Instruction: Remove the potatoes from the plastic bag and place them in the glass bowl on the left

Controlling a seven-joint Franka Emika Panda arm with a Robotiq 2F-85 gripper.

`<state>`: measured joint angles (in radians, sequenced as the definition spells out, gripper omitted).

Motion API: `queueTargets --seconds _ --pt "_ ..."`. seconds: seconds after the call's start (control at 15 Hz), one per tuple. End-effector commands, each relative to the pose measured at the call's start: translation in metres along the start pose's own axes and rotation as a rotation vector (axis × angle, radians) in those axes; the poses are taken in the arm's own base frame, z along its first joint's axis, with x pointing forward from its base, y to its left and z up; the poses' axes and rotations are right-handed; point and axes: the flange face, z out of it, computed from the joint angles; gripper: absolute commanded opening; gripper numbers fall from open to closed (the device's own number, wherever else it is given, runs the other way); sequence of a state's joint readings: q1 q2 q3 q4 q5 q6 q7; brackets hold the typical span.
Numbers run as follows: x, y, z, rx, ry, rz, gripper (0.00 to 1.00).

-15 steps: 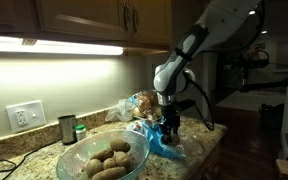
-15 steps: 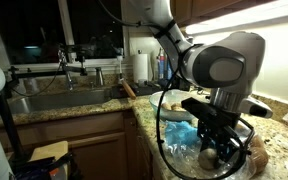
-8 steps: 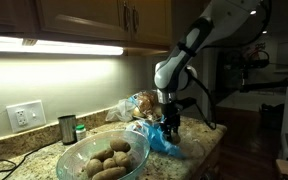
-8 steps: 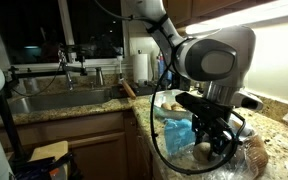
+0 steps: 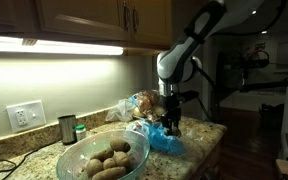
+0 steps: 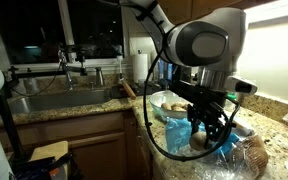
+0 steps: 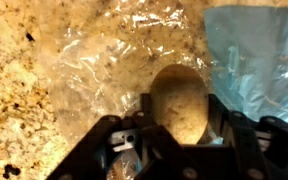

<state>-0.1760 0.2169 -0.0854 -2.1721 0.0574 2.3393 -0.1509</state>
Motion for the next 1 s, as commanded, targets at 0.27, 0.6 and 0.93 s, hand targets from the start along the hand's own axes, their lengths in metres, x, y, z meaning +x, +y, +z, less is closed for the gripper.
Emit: queueTargets --seconds 0.27,0.6,0.93 --pt "-0.013 -0.01 -0.051 -0.03 0.053 0.003 0.32" --pt "-0.008 -0.028 -0.071 -0.045 0.089 -0.039 0.32" --pt "0.0 -0.061 -0.084 -0.071 0.118 -0.113 0.32"
